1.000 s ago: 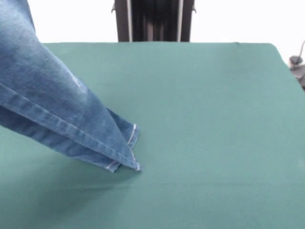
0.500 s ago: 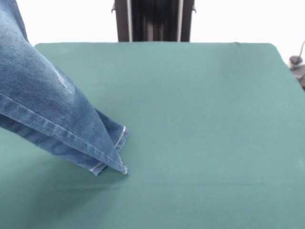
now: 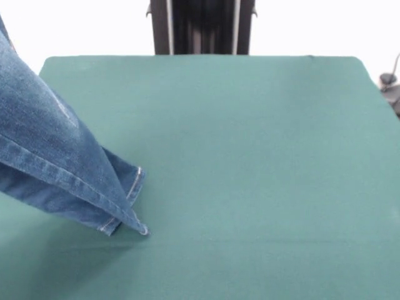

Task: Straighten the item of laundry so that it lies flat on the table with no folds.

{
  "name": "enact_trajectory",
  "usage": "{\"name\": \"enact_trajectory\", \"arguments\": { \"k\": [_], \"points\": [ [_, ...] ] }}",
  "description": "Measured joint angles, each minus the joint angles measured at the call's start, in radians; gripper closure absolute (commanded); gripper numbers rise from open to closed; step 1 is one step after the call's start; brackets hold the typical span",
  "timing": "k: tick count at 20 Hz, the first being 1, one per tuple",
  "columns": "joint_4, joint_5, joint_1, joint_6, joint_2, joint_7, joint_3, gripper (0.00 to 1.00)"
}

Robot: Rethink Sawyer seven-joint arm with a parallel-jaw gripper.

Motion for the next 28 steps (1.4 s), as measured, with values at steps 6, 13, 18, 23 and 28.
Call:
{"name": "enact_trajectory", "arguments": {
  "k": [6, 13, 18, 23, 28],
  "points": [
    [-0.026, -0.115, -0.011, 0.022, 0.0, -0.036, 0.122, 1.0],
    [-0.038, -0.253, -0.038, 0.056, 0.0, -0.039, 0.269, 1.0],
    [-0.039, -0.275, -0.055, 0.064, 0.0, -0.039, 0.323, 1.0],
    [0.004, -0.167, -0.086, 0.049, -0.001, -0.039, 0.305, 1.0],
    [0.208, 0.044, -0.163, -0.091, -0.037, -0.039, 0.235, 1.0]
  ]
}}
